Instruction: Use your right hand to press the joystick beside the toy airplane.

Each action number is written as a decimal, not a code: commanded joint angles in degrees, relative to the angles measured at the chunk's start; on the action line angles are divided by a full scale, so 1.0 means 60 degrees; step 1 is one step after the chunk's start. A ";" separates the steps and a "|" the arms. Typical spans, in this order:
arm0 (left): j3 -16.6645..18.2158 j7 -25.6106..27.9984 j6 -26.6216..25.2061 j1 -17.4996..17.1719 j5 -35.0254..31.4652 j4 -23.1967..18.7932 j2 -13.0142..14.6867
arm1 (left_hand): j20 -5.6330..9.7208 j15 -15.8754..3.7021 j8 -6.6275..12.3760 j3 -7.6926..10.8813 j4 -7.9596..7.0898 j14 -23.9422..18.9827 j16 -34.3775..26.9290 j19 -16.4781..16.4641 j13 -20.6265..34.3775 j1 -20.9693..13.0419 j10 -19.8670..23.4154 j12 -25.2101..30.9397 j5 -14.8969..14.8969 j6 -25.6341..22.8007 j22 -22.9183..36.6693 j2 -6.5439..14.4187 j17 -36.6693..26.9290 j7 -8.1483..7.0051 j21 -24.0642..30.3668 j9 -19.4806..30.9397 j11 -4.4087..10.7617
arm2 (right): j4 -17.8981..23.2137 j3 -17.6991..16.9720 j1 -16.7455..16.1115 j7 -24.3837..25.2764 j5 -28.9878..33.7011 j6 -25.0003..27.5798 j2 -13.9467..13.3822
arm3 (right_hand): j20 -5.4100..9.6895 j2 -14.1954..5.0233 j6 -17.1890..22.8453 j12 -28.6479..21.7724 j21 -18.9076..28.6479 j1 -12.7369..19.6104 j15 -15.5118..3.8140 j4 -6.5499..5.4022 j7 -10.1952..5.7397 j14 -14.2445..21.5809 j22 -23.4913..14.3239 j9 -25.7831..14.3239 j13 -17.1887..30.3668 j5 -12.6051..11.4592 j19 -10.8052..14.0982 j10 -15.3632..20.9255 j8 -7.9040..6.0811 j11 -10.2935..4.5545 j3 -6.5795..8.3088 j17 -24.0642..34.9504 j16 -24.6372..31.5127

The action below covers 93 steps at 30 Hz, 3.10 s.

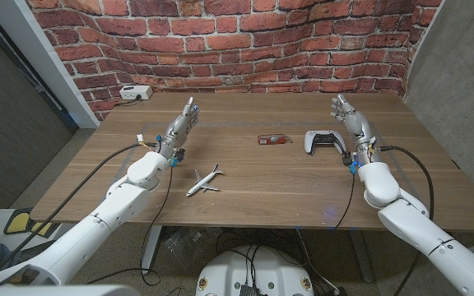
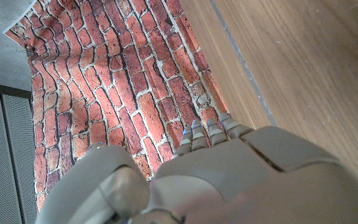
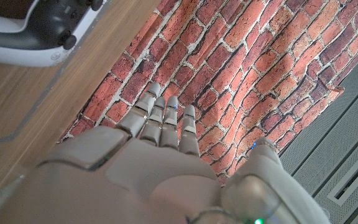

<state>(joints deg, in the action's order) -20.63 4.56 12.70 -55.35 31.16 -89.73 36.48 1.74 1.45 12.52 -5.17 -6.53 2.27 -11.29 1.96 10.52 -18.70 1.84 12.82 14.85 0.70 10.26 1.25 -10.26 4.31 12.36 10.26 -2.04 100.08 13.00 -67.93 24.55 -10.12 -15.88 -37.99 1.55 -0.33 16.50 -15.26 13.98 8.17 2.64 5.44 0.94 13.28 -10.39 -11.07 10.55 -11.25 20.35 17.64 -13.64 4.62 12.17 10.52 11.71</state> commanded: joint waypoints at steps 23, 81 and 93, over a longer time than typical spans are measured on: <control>0.0039 0.0348 -0.0194 -0.0182 -0.0162 -0.0399 0.0085 | -0.0050 -0.0035 -0.0044 -0.0009 0.0031 -0.0028 0.0041 0.0064 0.0031 -0.0125 0.0019 -0.0038 0.0015 -0.0106 0.0034 0.0098 -0.0036 0.0000 -0.0026 0.0042 0.0001 | 0.0989 -0.0105 -0.0540 0.1820 0.3136 0.2355 -0.0533 | 0.0097 -0.0050 0.0327 0.0106 -0.0201 0.0249 -0.0189 0.0192 -0.0230 0.0054 -0.0028 -0.0039 0.0012 -0.0027 -0.0149 0.0091 0.0063 -0.0285 0.0032 -0.0011 -0.0147; 0.0354 0.0486 -0.0050 -0.0540 -0.0164 -0.0607 0.0261 | -0.0164 -0.0054 -0.0102 0.0055 0.0097 0.0032 0.0099 0.0212 0.0035 -0.0343 -0.0003 -0.0121 -0.0099 -0.0198 0.0038 0.0338 -0.0036 -0.0074 -0.0092 0.0046 0.0070 | 0.2527 0.2078 0.0085 0.1314 0.7259 0.8332 -0.1579 | -0.0328 0.0015 0.0989 0.0736 -0.0630 0.0092 0.0254 0.0116 -0.0938 -0.1804 -0.0058 0.0019 0.0009 -0.0158 -0.1992 -0.1233 0.0249 -0.0565 -0.0205 0.0027 -0.0350; 0.0474 0.0697 -0.0025 -0.0799 -0.0193 -0.0810 0.0327 | -0.0184 -0.0055 -0.0111 0.0050 0.0103 0.0049 0.0105 0.0247 0.0036 -0.0365 -0.0004 -0.0131 -0.0129 -0.0219 0.0040 0.0360 -0.0038 -0.0099 -0.0101 0.0047 0.0079 | 0.2426 0.2335 0.0317 0.0920 0.6869 0.8541 -0.1599 | -0.0750 -0.0052 0.0904 0.0835 -0.0606 0.0107 0.0513 0.0123 -0.1043 -0.2329 -0.0070 0.0020 0.0019 -0.0136 -0.2504 -0.1966 0.0344 -0.0323 -0.0205 0.0017 -0.0330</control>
<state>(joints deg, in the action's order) -18.27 7.90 12.60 -59.01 30.13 -93.63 38.07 0.60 1.33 11.86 -4.79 -6.15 2.39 -10.77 3.10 10.52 -20.66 1.62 11.97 14.13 -0.42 10.26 3.21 -10.26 3.80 11.85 10.25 -1.83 114.84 25.39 -67.21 32.39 32.47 33.22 -47.30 -2.88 -0.49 21.68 -10.55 10.15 9.05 5.43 6.47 -4.73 0.02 -10.55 -10.92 10.54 -12.13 5.86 6.47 -11.81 2.59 10.98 10.54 9.71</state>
